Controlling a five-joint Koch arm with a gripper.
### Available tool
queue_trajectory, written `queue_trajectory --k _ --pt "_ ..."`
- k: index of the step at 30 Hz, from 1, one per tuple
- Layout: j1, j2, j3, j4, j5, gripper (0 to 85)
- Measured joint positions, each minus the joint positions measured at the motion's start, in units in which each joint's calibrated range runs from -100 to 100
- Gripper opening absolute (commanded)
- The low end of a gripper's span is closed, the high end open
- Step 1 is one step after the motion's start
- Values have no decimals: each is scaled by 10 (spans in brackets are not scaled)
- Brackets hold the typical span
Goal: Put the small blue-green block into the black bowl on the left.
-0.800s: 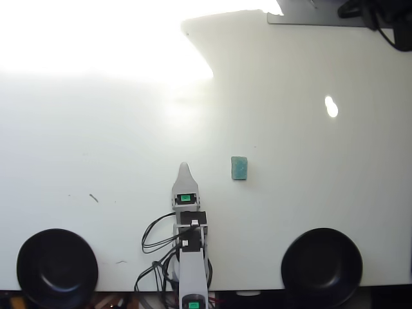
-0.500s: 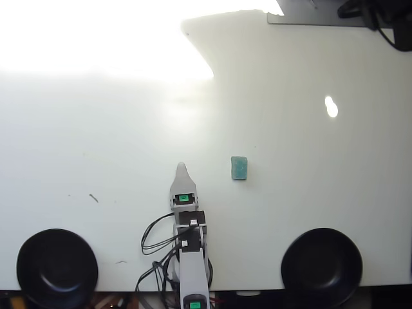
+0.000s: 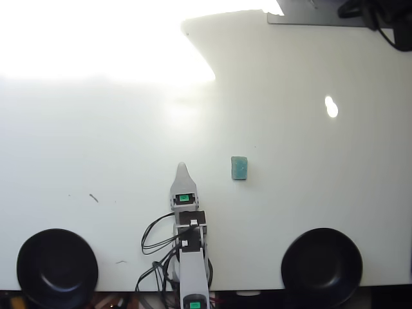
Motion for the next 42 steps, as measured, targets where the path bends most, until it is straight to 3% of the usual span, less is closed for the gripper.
queue_trajectory --k 6,10,13,19,25,35,42 --pt "0 0 0 0 2 486" --pt "0 0 0 0 24 478" --pt "0 0 15 -9 68 461" --pt "6 0 89 -78 189 438" --pt "3 -1 89 -78 265 437" --pt "-19 81 297 -135 297 437" --pt "-86 277 413 -187 343 436"
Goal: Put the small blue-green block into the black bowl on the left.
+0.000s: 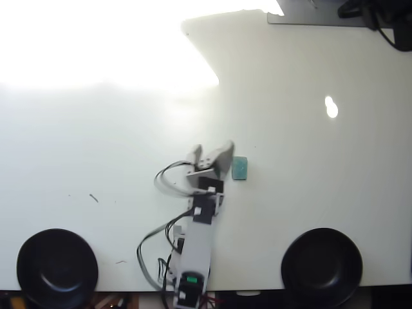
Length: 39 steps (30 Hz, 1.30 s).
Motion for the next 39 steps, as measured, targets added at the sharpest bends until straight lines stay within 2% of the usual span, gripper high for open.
queue_trajectory --k 8,21,26,29,34,39 --pt "-71 83 0 0 -14 428" --pt "-131 170 1 -28 -28 428" --pt "-137 196 1 -28 -30 384" --pt "-137 213 1 -28 -30 313" --pt "-139 226 1 -28 -27 31" --pt "-140 225 1 -26 -17 31"
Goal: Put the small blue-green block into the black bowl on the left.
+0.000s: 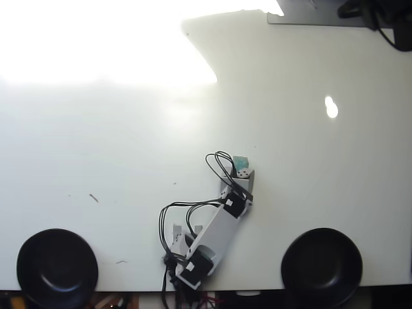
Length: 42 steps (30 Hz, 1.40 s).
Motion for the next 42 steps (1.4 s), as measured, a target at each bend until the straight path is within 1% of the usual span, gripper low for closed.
queue_trajectory --k 4,9,13,14,15,16,17,18,19,20,22,23,24,30,32,34,36,37,38,39,42 --pt "20 -54 0 0 -1 31" --pt "75 -177 0 0 -10 31" --pt "129 -250 15 -1 -10 32" --pt "157 -287 14 -5 -13 31" --pt "159 -288 14 -5 -13 32" --pt "173 -307 14 -9 -15 32" --pt "193 -328 14 -17 -17 32" --pt "232 -361 14 -35 -21 32" --pt "233 -362 14 -35 -21 32" --pt "286 -399 16 -36 -34 32" --pt "297 -402 30 -37 -40 32" --pt "318 -405 40 -37 -46 32" --pt "341 -408 54 -37 -55 32" --pt "425 -408 117 -35 -124 31" --pt "451 -407 139 -36 -133 31" --pt "480 -404 155 -37 -130 31" --pt "507 -402 161 -53 -116 31" --pt "524 -403 160 -60 -105 31" --pt "563 -402 160 -63 -81 31" --pt "565 -402 160 -63 -79 31" --pt "616 -388 161 -63 -38 31"
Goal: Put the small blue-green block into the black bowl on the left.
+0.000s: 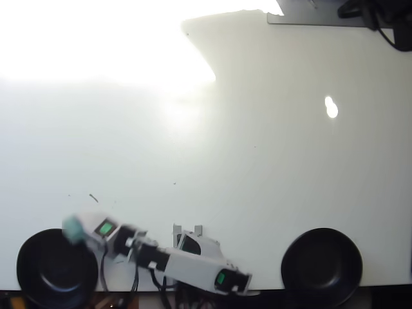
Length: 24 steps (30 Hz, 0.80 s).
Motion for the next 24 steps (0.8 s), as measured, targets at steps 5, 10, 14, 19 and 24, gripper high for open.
queue_trajectory --k 5,10,14,19,24 --pt "48 19 -1 -16 63 31" --pt "102 30 -1 -16 95 31" --pt "131 59 -1 0 125 31" --pt "133 115 30 37 149 31" --pt "134 165 76 86 173 31"
